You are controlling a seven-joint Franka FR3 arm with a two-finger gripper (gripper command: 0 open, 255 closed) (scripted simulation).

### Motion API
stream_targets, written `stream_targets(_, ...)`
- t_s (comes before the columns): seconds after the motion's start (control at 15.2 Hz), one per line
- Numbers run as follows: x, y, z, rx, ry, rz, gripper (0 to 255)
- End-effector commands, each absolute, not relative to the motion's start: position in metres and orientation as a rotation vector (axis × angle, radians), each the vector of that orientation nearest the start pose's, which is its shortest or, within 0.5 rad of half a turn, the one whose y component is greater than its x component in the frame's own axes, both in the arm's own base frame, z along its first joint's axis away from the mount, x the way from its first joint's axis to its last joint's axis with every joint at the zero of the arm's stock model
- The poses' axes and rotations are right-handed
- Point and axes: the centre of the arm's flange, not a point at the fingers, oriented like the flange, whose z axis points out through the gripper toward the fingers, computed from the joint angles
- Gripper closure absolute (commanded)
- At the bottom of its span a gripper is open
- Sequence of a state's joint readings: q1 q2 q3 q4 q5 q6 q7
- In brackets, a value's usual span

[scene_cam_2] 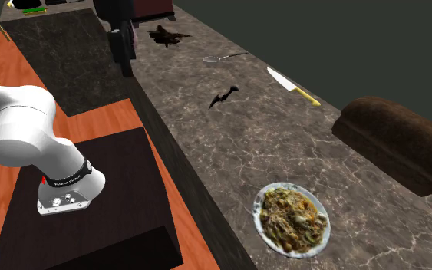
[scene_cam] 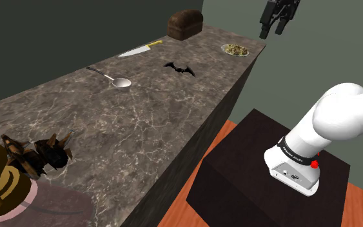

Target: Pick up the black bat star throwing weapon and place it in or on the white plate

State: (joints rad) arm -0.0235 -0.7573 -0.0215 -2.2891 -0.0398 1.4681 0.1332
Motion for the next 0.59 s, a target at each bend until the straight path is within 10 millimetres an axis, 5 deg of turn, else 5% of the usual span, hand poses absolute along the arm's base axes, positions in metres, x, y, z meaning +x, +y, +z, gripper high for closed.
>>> stream_targets(0.0,0.304,-0.021,0.604,-3.156,0.276,0.099,0)
stream_targets(0.53,0.389,0.004,0.548,-3.186,0.143,0.082,0)
